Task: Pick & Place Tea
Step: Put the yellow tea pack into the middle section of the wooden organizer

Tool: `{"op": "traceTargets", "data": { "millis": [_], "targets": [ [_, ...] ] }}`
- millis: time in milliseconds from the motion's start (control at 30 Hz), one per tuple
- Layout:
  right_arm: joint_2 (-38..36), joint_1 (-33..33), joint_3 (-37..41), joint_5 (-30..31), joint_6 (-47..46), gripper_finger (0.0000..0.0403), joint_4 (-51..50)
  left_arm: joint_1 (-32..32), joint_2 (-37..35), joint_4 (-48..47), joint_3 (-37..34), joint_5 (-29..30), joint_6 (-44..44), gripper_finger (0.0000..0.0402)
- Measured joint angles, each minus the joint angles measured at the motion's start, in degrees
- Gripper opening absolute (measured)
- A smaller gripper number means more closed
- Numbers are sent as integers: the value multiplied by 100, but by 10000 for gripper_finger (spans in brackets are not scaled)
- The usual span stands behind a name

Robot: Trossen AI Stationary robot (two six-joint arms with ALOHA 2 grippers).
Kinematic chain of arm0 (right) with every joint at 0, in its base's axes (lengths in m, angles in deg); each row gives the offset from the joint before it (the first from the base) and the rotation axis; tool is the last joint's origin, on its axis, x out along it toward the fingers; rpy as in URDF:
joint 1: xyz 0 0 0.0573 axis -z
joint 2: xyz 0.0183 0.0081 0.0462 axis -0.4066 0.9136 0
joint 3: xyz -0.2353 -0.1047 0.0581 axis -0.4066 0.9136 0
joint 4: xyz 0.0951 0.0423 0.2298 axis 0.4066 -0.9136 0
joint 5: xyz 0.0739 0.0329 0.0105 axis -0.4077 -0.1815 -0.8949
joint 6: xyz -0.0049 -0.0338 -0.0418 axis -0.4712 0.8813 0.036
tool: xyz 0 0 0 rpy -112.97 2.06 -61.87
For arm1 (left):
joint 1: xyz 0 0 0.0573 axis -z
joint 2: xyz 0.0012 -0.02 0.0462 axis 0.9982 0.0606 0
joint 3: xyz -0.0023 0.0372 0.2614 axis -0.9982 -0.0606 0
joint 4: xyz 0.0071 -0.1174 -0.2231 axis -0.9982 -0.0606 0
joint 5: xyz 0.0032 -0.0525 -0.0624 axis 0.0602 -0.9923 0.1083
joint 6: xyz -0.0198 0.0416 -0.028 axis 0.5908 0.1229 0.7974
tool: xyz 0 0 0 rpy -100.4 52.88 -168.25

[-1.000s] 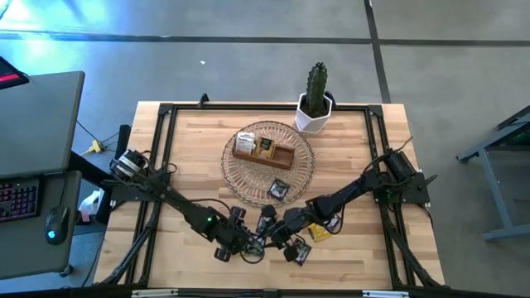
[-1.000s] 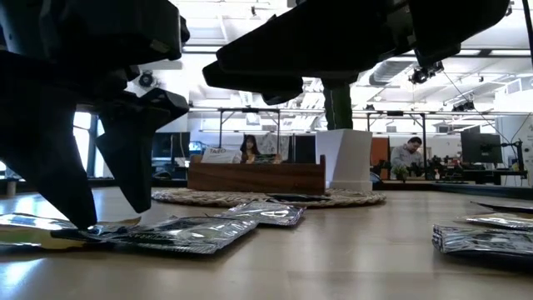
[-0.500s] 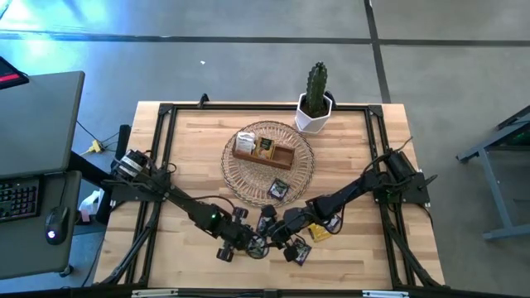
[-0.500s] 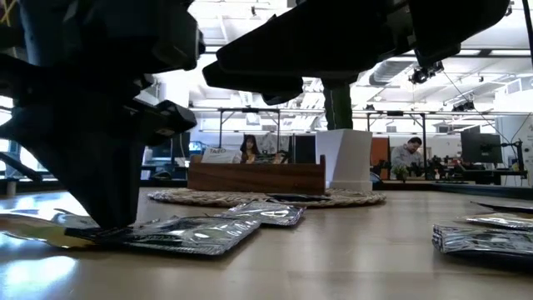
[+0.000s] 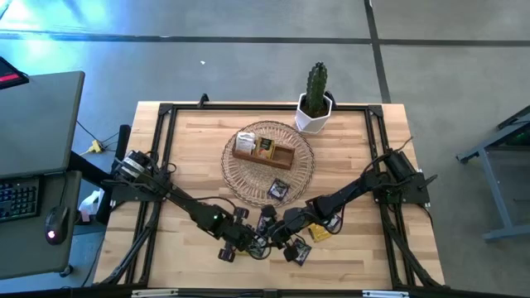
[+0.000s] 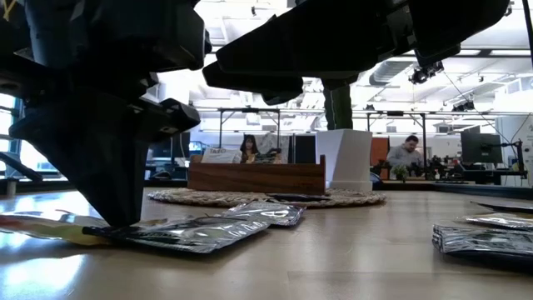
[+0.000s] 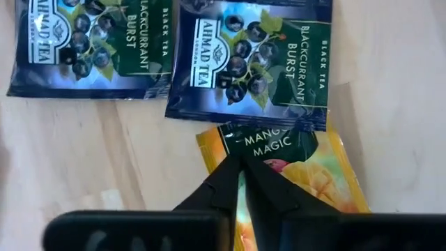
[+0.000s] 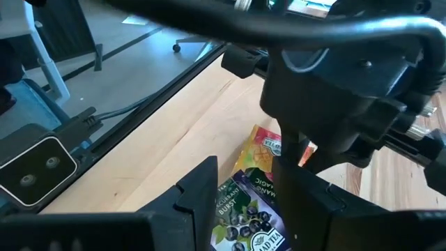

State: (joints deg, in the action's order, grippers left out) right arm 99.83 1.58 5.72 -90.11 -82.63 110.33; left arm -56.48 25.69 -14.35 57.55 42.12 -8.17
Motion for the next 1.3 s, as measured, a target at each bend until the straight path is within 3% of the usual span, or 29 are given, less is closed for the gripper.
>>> {"op": "traceTargets", "data": {
  "millis": [233,500,933,1100,1300],
  "targets": [
    [0,-20,0,-94,-6,133,-17,36,14,-1262,458,623,534,115],
    [0,-20,0,-164,-6,133,-21,34,28,-1225,487,1042,862,186],
    [0,-48,0,-156,62,133,-60,-160,274,-1196,543,1069,1616,195],
    [-4,-48,0,493,-287,133,-239,-158,65,-1501,730,932,1755,195],
    [-4,-48,7,1125,-961,133,-419,-97,-367,-2503,1136,974,1757,195]
  ]
}}
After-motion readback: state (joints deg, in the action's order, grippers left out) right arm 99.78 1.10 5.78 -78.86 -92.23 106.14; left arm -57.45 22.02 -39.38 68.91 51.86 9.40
